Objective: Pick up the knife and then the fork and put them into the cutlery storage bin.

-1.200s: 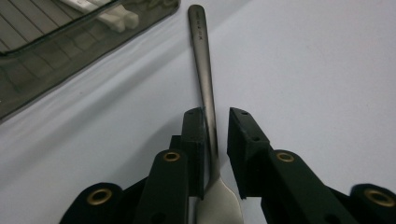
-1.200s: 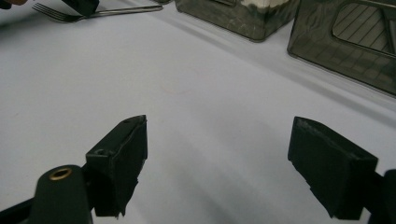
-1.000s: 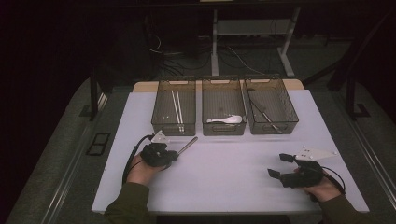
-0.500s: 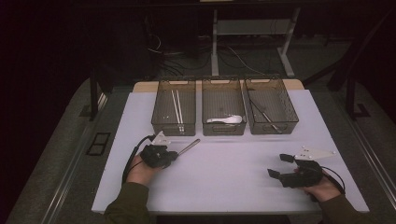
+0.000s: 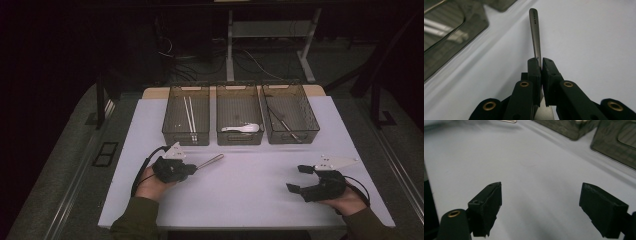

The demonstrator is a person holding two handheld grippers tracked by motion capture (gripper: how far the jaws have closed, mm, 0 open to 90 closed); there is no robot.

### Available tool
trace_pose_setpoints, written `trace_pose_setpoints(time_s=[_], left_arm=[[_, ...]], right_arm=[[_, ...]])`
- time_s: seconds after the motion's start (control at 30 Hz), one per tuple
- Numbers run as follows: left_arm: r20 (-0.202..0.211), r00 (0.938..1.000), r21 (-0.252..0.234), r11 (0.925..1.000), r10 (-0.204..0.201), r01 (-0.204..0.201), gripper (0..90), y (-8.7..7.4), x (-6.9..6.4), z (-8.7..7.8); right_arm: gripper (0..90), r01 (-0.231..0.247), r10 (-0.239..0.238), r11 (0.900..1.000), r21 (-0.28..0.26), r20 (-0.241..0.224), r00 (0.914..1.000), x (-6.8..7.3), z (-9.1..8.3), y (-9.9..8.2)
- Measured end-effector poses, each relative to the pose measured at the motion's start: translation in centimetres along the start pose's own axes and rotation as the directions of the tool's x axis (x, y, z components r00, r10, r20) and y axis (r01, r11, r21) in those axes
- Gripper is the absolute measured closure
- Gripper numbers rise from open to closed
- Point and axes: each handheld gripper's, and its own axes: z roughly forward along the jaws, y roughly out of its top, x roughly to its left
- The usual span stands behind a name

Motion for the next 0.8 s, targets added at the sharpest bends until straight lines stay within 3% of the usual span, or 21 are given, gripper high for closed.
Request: trace_pose_setpoints(time_s=[0.13, 0.37, 0.57, 0.7, 0.73, 0.8], left_arm=[[0.041, 0.9984, -0.014, 0.9992, 0.038, -0.038, 85.5, 0.7, -1.1, 0.1], [0.104, 0.9886, -0.012, 0.9940, 0.109, -0.108, 85.6, 2.1, -3.3, 0.9], [0.161, 0.9738, -0.015, 0.9870, 0.160, -0.160, 85.5, 3.0, -4.9, 1.7], [0.201, 0.9589, -0.015, 0.9793, 0.201, -0.202, 85.5, 3.6, -6.1, 2.3], [0.210, 0.9552, -0.016, 0.9777, 0.208, -0.209, 85.5, 3.7, -6.4, 2.5], [0.226, 0.9473, -0.017, 0.9734, 0.227, -0.229, 85.5, 4.0, -7.0, 2.8]], right_arm=[[18.4, 0.044, -0.043, 0.9989, 0.017, -0.062, 0.9971, 0.1, -0.3, 0.8], [19.0, 0.113, -0.106, 0.9908, 0.075, -0.096, 0.9898, 0.7, 0.2, 2.1], [19.4, 0.148, -0.136, 0.9852, 0.087, -0.128, 0.9825, 0.9, 0.7, 2.8], [19.6, 0.172, -0.157, 0.9807, 0.092, -0.156, 0.9752, 1.5, 1.1, 3.3], [23.9, 0.178, -0.160, 0.9795, 0.095, -0.168, 0.9727, 1.6, 1.2, 3.4], [24.5, 0.199, -0.177, 0.9754, 0.096, -0.197, 0.9644, 2.0, 1.6, 3.8]])
